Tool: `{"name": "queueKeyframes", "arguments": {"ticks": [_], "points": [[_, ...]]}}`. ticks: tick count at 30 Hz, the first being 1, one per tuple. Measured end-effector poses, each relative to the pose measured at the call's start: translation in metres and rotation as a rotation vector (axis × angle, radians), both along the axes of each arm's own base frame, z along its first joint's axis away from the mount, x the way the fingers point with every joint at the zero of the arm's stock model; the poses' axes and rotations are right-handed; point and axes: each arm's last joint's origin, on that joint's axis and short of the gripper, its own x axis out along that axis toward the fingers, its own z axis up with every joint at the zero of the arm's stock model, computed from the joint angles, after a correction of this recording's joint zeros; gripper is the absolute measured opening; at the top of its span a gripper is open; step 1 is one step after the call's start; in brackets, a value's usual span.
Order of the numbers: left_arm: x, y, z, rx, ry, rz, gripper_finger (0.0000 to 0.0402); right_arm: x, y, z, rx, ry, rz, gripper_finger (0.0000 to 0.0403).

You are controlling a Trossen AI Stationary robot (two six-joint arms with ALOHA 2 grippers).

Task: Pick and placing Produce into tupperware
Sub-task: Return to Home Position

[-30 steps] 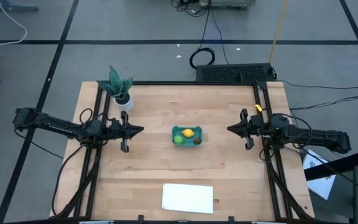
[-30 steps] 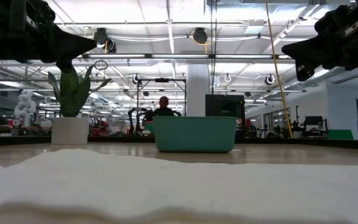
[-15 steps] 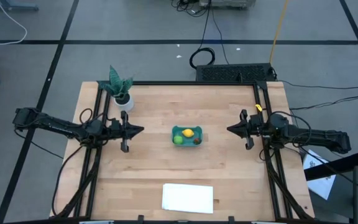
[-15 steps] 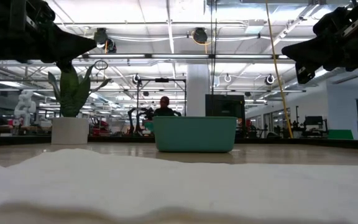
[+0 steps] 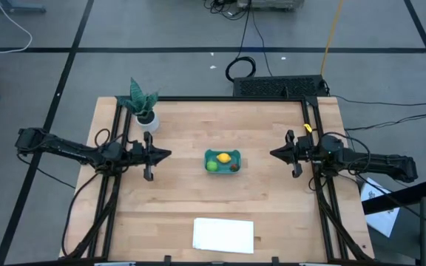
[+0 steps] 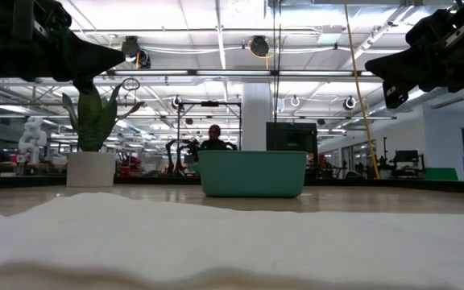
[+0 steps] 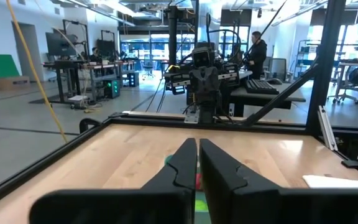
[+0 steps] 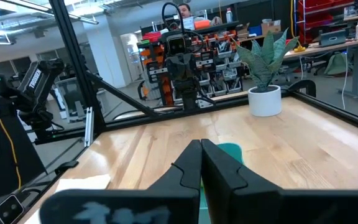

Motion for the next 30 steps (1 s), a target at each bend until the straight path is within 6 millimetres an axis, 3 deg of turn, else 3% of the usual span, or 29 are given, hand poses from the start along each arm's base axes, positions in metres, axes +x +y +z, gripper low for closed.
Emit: {"name": "queueKeyframes", "arguments": {"ticks": [14, 23, 30], "points": [[0.0, 0.0, 0.0001, 0.001, 0.0, 0.0, 0.0002, 0.0, 0.0, 0.0, 0.0, 0.0, 0.0, 0.0], [0.0, 0.0, 0.0001, 0.0, 0.0, -0.001, 0.0027, 0.0, 0.0, 0.0, 0.0, 0.0, 0.0, 0.0], [0.0001, 0.0, 0.0002, 0.0, 0.0, -0.001, 0.0018, 0.0, 0.0, 0.0, 0.0, 0.0, 0.0, 0.0]]}}
